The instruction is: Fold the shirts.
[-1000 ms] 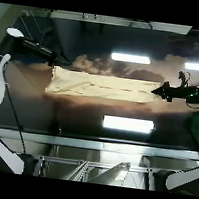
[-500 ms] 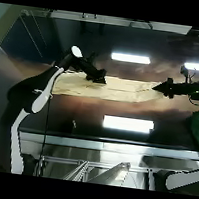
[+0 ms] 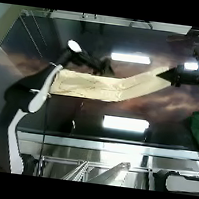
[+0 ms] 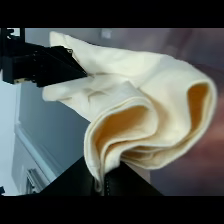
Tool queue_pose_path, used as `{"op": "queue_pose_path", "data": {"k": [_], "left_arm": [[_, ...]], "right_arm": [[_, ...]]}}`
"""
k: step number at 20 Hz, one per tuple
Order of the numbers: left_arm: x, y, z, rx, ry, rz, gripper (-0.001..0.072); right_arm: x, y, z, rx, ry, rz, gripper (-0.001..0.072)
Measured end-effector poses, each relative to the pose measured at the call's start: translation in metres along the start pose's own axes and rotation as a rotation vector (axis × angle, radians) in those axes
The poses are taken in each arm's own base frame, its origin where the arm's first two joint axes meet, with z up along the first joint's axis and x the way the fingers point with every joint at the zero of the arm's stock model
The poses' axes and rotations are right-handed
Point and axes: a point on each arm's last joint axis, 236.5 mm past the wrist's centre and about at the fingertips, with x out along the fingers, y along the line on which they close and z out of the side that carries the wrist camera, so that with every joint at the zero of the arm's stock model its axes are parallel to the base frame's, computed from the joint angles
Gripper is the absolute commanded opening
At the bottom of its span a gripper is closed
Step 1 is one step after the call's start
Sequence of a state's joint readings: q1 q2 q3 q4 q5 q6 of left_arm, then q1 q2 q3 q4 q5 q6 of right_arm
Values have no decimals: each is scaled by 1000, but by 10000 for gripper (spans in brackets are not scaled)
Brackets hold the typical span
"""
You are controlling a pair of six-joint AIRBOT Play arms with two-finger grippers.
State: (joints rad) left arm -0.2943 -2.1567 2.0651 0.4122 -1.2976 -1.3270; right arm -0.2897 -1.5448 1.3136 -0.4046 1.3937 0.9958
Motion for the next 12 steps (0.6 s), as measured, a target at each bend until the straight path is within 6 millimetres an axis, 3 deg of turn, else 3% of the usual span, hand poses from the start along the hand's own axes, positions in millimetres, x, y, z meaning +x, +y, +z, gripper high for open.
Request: {"op": "queue_pose_path", "data": {"k": [3,6,8,12], "left_arm": [[-99,-81,33,94,-150,-135,6],[-197,-134,28,184,-253,-159,8],[-254,-159,16,235,-330,-149,9],[-316,-170,-21,274,-399,-101,9]], "right_arm": [[40,49,-1,-74,-2,25,17],[113,99,-20,-155,26,50,17],[170,130,-37,-212,36,64,16],[284,172,-71,-275,77,111,19]]}}
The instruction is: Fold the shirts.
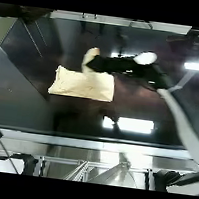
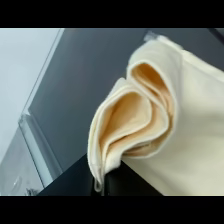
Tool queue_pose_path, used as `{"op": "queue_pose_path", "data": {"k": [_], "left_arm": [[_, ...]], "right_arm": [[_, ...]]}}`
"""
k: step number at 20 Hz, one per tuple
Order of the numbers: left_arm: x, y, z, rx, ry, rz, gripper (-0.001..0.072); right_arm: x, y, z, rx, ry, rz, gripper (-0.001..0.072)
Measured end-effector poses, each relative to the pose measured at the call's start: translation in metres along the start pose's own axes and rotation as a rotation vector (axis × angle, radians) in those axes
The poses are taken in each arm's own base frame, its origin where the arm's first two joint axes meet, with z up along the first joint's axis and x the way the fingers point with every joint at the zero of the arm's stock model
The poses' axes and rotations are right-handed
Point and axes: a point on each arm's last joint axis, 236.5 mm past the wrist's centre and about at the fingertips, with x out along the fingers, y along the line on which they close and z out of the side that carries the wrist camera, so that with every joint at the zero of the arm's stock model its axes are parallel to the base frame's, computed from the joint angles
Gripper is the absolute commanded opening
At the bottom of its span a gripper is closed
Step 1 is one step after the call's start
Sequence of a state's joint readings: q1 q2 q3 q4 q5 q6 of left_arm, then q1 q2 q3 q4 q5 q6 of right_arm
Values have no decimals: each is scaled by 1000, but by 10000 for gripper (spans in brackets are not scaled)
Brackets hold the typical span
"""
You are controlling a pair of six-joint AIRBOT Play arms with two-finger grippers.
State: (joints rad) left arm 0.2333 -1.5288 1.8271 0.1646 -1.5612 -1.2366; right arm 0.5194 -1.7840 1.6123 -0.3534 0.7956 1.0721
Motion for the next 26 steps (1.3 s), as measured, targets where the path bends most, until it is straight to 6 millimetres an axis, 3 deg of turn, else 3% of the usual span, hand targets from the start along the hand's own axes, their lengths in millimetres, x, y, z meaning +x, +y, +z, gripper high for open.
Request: {"op": "queue_pose_path", "data": {"k": [1,2,3,4,6,7,8,11,14,15,16,17,19,22,26], "left_arm": [[-10,-1,-6,-2,-4,10,9],[-18,-2,-14,-7,-3,16,9],[-24,-2,-21,-11,-7,20,9],[-28,-4,-30,-18,-6,18,9],[-32,-1,-46,-31,-9,22,9],[-32,-1,-54,-37,-7,20,9],[-32,-1,-63,-37,0,15,10],[-32,5,-79,-46,-5,14,10],[-30,12,-91,-61,-8,10,10],[-29,13,-94,-63,-7,8,10],[-29,15,-96,-67,-5,7,9],[-28,17,-98,-71,-4,5,10],[-27,20,-103,-77,0,1,10],[-26,24,-107,-81,1,-2,10],[-26,26,-110,-81,3,-4,10]], "right_arm": [[30,5,-7,-4,19,18,40],[56,10,-16,-7,43,42,169],[77,15,-24,-10,59,67,369],[93,21,-31,-5,72,93,483],[109,27,-40,10,101,135,471],[108,26,-40,16,112,147,403],[102,26,-39,17,135,164,306],[61,17,-20,36,192,189,308],[1,-15,-2,44,243,97,318],[-18,-31,1,51,259,40,385],[-39,-52,2,64,275,-34,582],[-55,-72,0,84,288,-110,655],[-81,-116,-18,145,338,-251,691],[-91,-166,-41,242,354,-361,696],[-70,-194,-67,387,361,-319,696]]}}
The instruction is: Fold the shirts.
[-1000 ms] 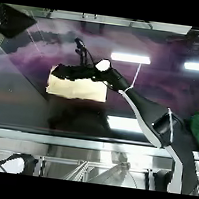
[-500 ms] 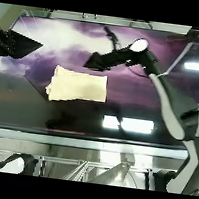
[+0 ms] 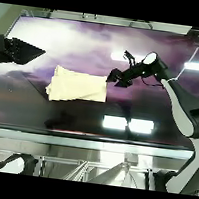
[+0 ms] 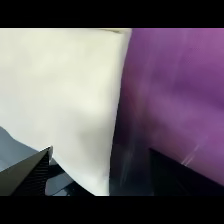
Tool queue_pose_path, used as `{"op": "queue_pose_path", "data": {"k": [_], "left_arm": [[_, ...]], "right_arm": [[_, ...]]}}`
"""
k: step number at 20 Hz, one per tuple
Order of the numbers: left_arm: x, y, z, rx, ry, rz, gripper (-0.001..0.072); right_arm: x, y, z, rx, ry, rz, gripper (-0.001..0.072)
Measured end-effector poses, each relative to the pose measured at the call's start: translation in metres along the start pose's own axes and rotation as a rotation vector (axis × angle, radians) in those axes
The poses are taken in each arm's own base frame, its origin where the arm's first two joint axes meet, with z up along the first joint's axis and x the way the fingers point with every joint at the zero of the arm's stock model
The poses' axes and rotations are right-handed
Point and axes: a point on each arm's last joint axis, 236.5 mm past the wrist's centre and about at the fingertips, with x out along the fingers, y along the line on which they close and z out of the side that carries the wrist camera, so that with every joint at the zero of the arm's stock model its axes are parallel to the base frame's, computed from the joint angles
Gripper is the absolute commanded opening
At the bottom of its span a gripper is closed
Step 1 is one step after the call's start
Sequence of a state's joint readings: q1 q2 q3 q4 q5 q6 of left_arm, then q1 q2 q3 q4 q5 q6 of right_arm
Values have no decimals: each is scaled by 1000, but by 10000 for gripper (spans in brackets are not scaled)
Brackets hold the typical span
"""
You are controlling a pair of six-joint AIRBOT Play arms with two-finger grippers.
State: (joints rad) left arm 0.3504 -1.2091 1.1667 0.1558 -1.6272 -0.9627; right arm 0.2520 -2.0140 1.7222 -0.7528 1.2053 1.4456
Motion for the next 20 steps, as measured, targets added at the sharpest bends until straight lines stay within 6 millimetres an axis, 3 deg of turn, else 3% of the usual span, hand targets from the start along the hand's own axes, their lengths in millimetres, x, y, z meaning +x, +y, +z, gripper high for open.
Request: {"op": "queue_pose_path", "data": {"k": [4,7,8,10,11,12,16,18,20], "left_arm": [[0,0,-1,11,4,-2,10],[0,0,-1,19,4,-3,10],[0,0,-1,22,4,-3,10],[0,-1,-3,23,11,-8,10],[0,-1,-3,26,11,-8,10],[0,-2,-4,26,14,-10,10],[0,-2,-5,26,17,-12,10],[0,-2,-5,27,19,-14,10],[0,-2,-5,27,19,-14,10]], "right_arm": [[35,9,-8,87,40,108,694],[61,26,-15,98,53,156,632],[69,32,-16,96,48,172,511],[81,41,-17,80,35,193,173],[85,45,-16,65,24,202,74],[85,55,-14,64,17,239,18],[70,89,-11,31,-4,327,16],[42,103,0,8,-47,359,16],[-7,104,25,1,-139,366,15]]}}
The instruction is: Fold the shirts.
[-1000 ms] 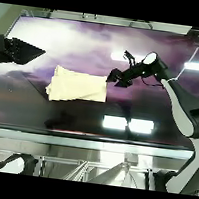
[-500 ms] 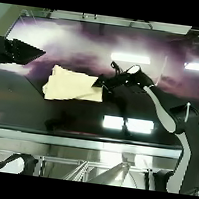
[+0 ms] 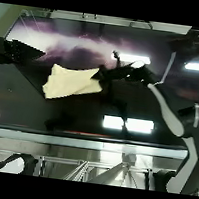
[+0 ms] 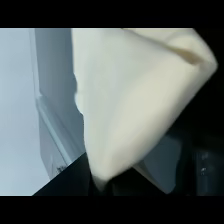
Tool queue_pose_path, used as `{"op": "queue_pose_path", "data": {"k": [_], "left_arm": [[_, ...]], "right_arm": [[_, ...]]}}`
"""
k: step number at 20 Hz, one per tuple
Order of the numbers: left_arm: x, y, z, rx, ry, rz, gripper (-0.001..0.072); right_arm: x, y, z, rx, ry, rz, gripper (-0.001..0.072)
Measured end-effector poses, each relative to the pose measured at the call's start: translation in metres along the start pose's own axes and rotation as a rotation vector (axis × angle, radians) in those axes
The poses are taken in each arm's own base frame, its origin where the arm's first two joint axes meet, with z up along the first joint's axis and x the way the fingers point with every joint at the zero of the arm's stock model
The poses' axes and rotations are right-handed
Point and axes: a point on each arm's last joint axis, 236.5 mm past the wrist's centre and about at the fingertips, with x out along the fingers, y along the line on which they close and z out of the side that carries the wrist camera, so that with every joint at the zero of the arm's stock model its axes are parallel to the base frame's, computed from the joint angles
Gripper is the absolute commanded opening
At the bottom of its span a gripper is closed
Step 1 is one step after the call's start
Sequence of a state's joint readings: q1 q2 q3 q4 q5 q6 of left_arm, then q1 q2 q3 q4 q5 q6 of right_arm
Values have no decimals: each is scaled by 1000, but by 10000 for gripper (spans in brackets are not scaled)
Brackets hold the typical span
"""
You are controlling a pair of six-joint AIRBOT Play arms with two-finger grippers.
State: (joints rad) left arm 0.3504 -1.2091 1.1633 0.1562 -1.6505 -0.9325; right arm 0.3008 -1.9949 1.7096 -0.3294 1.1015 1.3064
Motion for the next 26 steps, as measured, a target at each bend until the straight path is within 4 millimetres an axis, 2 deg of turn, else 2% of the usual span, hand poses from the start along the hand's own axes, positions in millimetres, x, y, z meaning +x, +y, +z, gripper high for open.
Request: {"op": "queue_pose_path", "data": {"k": [2,4,6,7,9,11,12,14,15,16,17,19,21,23,24,26], "left_arm": [[0,-1,-1,0,3,-2,10],[0,-2,-2,1,9,-7,10],[0,-2,-2,1,10,-8,10],[0,-2,-3,3,11,-8,10],[0,-2,-3,7,13,-10,10],[0,-2,-3,10,13,-10,10],[0,-2,-3,16,13,-9,10],[0,-2,-3,22,13,-9,10],[0,-2,-3,25,14,-9,9],[0,-2,-3,26,14,-9,10],[1,-2,-4,28,15,-9,9],[2,-3,-4,30,19,-11,9],[6,-5,-7,35,32,-19,10],[11,-7,-10,38,47,-28,9],[14,-9,-12,40,57,-34,9],[20,-11,-15,43,75,-41,9]], "right_arm": [[-67,11,38,0,-124,-35,15],[-155,9,68,32,-266,-124,15],[-259,-1,72,92,-396,-271,15],[-308,-11,66,133,-457,-360,15],[-406,-34,31,251,-560,-567,15],[-490,-62,-28,426,-623,-777,16],[-528,-77,-65,535,-641,-884,16],[-578,-101,-138,751,-644,-1049,16],[-596,-111,-178,867,-633,-1120,16],[-605,-120,-208,956,-619,-1164,17],[-609,-129,-239,1043,-590,-1201,16],[-604,-146,-293,1198,-511,-1246,17],[-589,-163,-328,1283,-435,-1255,17],[-576,-179,-350,1332,-378,-1262,29],[-571,-185,-357,1346,-364,-1263,91],[-566,-192,-365,1361,-349,-1269,507]]}}
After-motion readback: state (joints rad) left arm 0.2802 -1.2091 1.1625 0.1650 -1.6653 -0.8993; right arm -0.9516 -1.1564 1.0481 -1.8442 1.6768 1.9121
